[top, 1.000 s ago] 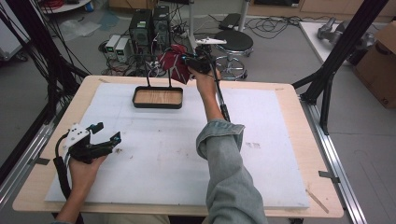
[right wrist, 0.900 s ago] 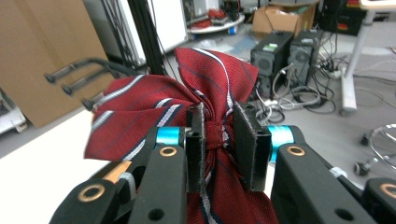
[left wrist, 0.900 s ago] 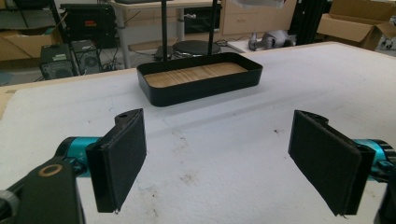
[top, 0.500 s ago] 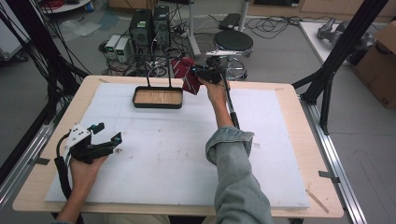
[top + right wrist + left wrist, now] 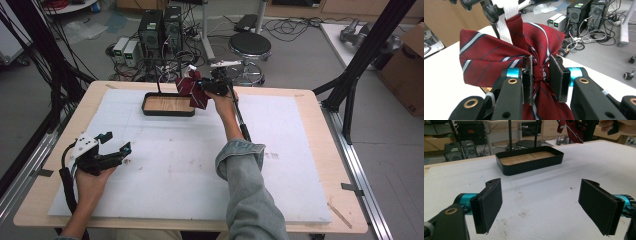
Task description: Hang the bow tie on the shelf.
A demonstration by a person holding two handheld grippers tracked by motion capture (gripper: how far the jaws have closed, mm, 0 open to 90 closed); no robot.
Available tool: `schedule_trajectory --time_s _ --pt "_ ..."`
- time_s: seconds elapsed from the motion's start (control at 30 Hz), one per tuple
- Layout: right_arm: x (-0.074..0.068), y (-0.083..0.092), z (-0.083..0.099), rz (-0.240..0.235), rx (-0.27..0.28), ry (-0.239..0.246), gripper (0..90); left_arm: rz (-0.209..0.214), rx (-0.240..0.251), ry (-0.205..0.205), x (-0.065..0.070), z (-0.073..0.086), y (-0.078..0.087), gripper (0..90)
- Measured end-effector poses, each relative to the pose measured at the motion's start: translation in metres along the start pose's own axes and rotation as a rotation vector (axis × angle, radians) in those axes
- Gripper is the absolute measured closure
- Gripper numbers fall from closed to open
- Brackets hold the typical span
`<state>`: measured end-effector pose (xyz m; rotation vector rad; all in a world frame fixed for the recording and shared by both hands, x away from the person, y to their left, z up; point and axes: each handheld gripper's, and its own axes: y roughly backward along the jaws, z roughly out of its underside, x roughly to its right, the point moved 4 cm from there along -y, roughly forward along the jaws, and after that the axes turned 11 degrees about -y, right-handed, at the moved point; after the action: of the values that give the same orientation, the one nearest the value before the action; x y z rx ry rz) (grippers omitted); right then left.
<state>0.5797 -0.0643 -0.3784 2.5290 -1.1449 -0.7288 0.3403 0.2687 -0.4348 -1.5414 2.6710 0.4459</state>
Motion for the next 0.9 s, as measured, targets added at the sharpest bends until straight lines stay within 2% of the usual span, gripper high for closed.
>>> schedule_trajectory --time_s 0.13,0.3,0.6,0.73,0.8,0.9 --pt "-0.002 -0.005 0.002 -0.001 0.013 -0.014 72.2 0.001 0.0 -0.004 0.0 0.0 0.0 19.6" --pt "-0.004 -0.01 0.004 0.006 0.02 -0.009 70.0 0.0 0.003 0.001 0.0 0.0 0.0 19.6" --pt "-0.006 -0.01 0.004 0.01 0.028 -0.01 68.0 -0.001 0.003 0.002 0.0 0.0 0.0 19.6" --pt "-0.005 -0.006 0.002 0.011 0.029 -0.002 61.7 0.0 0.0 0.0 0.0 0.0 0.0 19.6" --pt "-0.005 -0.003 0.0 0.013 0.031 -0.004 54.0 -0.001 -0.001 -0.001 0.0 0.0 0.0 19.6" --pt "-0.006 0.004 -0.004 0.015 0.036 -0.004 50.4 0.001 0.002 -0.002 0.0 0.0 0.0 19.6"
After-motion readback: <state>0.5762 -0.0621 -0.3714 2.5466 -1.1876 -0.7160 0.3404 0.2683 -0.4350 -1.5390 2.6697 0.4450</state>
